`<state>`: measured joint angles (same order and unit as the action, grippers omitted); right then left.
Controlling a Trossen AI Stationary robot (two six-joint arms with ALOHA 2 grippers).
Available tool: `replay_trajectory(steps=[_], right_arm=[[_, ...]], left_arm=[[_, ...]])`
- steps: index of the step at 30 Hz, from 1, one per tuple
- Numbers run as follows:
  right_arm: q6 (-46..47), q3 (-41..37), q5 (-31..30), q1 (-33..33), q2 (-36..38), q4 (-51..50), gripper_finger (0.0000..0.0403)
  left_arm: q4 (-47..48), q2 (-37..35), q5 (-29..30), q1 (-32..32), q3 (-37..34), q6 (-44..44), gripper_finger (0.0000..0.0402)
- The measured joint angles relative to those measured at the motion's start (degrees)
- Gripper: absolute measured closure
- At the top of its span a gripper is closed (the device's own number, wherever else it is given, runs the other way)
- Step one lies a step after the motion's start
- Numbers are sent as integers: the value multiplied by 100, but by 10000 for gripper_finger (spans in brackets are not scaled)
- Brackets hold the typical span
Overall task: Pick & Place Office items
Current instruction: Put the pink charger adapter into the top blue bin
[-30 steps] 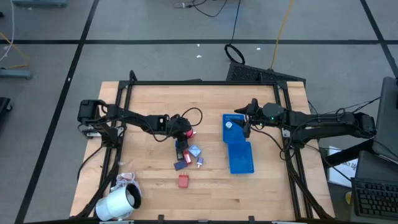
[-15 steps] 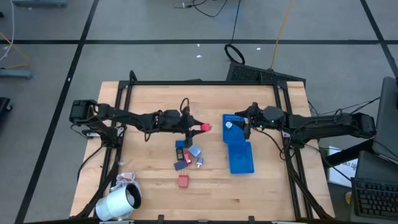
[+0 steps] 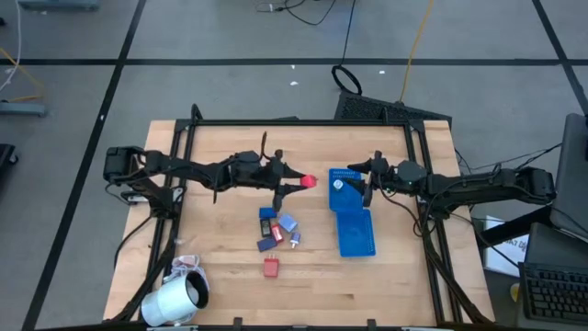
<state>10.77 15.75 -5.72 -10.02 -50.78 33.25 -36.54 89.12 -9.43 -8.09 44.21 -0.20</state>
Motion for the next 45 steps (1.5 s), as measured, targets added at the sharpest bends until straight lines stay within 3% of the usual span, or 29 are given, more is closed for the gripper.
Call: replay_trajectory(steps=[9, 17, 23, 29, 35, 45], right_arm=[[8, 0, 2, 0, 0, -205, 186], [8, -2, -3, 0, -2, -214, 192], [52, -2, -12, 0, -59, 73, 192], [43, -2, -14, 152, -720, 1209, 192], [-190, 67, -3, 273, -1648, 2491, 192], [-401, 936, 141, 521, -2538, 1934, 193]], left_arm=[[-104, -1063, 450, -607, -1053, -144, 264], [-146, -2753, 1027, -733, -2310, -354, 264], [-1247, -3592, 1207, -615, -3261, -605, 264], [-1836, -3457, 1218, -386, -3368, -609, 264], [-1963, -2714, 1140, -211, -3004, -458, 264], [-2055, -784, 295, 27, -1846, -510, 264]])
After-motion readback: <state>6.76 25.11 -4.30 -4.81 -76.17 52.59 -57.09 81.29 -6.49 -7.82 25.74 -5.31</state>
